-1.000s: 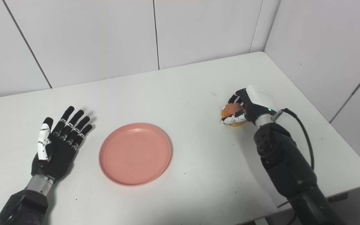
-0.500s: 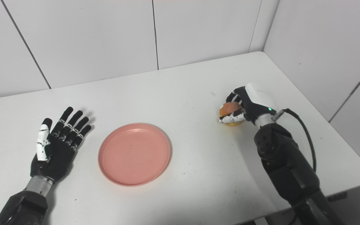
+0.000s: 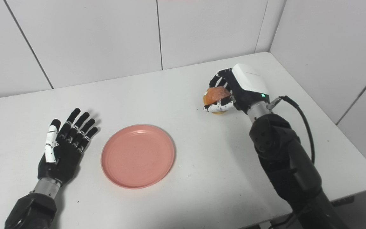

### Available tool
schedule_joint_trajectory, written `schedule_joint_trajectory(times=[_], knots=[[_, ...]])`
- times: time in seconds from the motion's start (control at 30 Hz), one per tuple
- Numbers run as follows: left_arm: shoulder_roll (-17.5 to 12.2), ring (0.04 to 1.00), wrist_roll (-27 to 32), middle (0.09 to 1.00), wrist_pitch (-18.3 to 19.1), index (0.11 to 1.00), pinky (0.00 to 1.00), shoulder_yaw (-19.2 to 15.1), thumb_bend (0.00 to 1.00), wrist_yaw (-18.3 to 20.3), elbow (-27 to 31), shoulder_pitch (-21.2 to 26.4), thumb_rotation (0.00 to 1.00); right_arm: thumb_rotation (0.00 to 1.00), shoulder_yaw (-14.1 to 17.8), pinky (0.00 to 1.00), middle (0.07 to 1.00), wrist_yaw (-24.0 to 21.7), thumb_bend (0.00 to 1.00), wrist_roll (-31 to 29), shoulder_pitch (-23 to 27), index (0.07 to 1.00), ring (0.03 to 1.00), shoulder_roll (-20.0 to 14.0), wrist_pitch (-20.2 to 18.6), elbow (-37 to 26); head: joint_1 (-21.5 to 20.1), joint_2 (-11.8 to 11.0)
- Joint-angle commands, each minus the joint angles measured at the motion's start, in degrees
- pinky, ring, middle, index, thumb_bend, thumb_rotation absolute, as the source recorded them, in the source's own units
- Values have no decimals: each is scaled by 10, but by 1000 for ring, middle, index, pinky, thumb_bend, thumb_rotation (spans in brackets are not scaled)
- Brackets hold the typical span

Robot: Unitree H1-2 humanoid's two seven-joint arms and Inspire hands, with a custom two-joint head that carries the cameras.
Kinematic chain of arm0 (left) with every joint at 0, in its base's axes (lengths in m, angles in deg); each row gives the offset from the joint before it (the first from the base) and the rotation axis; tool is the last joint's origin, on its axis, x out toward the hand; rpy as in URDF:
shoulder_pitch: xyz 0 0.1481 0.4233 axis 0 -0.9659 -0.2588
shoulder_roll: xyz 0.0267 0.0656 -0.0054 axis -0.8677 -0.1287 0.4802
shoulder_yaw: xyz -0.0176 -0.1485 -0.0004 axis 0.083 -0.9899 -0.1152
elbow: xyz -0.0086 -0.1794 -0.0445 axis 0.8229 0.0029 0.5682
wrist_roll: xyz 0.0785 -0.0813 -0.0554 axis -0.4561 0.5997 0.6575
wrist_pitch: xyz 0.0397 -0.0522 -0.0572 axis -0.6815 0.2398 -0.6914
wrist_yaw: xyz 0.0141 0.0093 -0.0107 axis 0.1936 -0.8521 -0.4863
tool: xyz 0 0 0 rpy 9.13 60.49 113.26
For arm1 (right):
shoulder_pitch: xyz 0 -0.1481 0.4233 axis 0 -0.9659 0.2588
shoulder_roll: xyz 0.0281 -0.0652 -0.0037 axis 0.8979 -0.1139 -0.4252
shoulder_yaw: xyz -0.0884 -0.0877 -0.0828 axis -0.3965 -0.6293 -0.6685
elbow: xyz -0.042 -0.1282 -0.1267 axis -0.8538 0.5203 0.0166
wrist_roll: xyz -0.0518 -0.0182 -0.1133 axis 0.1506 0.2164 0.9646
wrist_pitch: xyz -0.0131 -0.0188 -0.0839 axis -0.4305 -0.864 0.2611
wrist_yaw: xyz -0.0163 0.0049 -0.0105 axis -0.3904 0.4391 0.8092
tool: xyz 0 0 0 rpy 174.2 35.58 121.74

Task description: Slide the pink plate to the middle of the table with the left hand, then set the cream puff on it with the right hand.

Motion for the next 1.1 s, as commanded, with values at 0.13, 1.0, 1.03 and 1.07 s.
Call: schedule_joint_trajectory(times=[0.13, 1.0, 1.03, 1.07], knots=[[16, 903, -33, 908, 53, 897, 904, 17, 419, -37, -10, -28, 1000, 132, -28, 300, 445, -17, 495, 4, 47, 487, 377, 8, 15, -34, 37, 4], [83, 879, -97, 888, 75, 881, 871, 39, 416, -109, 18, -28, 1000, 136, -143, 292, 440, -15, 497, -33, 95, 488, 366, 119, 107, 74, 207, 38], [83, 879, -100, 888, 75, 881, 869, 40, 414, -110, 18, -27, 1000, 135, -144, 294, 441, -16, 497, -33, 95, 488, 368, 120, 108, 76, 208, 39], [84, 877, -102, 886, 75, 881, 865, 41, 414, -111, 18, -27, 1000, 135, -148, 298, 441, -18, 497, -32, 96, 487, 371, 121, 108, 78, 216, 41]])
